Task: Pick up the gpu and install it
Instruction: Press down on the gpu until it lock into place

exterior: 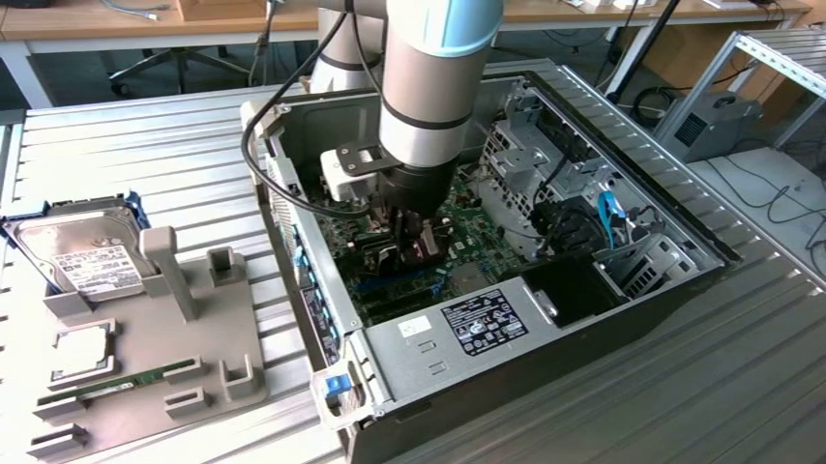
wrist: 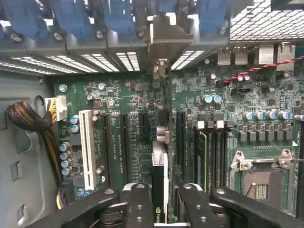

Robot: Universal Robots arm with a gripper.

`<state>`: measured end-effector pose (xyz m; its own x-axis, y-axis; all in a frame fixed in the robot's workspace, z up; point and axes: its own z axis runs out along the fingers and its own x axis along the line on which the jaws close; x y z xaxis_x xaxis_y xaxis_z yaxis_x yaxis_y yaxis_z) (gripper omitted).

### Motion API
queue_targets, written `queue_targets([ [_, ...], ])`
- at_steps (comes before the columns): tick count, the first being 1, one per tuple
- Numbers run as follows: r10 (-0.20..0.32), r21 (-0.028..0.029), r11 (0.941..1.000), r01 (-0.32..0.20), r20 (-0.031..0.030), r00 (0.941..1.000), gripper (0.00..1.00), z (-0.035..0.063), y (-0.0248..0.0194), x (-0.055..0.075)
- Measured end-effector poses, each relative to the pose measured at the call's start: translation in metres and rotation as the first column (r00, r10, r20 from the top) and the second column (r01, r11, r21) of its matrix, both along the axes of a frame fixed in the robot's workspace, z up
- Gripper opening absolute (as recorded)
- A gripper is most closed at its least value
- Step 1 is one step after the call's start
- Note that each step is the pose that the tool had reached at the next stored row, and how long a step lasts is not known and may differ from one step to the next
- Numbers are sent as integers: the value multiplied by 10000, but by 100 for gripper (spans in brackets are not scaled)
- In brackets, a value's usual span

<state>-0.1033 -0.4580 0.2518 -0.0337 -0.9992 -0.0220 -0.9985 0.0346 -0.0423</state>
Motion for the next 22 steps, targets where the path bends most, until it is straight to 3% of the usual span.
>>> queue_targets([
  [6,0,-24,10000,0,-8,10000,26,9,-2,-1],
  [13,-1,-122,9999,0,-8,10000,26,26,3,-6],
  [17,1,-145,9999,-1,-8,10000,26,45,11,-6],
  [20,98,-151,9998,-98,-9,10000,26,45,61,-7],
  [22,120,-151,9998,-120,-10,9999,26,45,72,-6],
])
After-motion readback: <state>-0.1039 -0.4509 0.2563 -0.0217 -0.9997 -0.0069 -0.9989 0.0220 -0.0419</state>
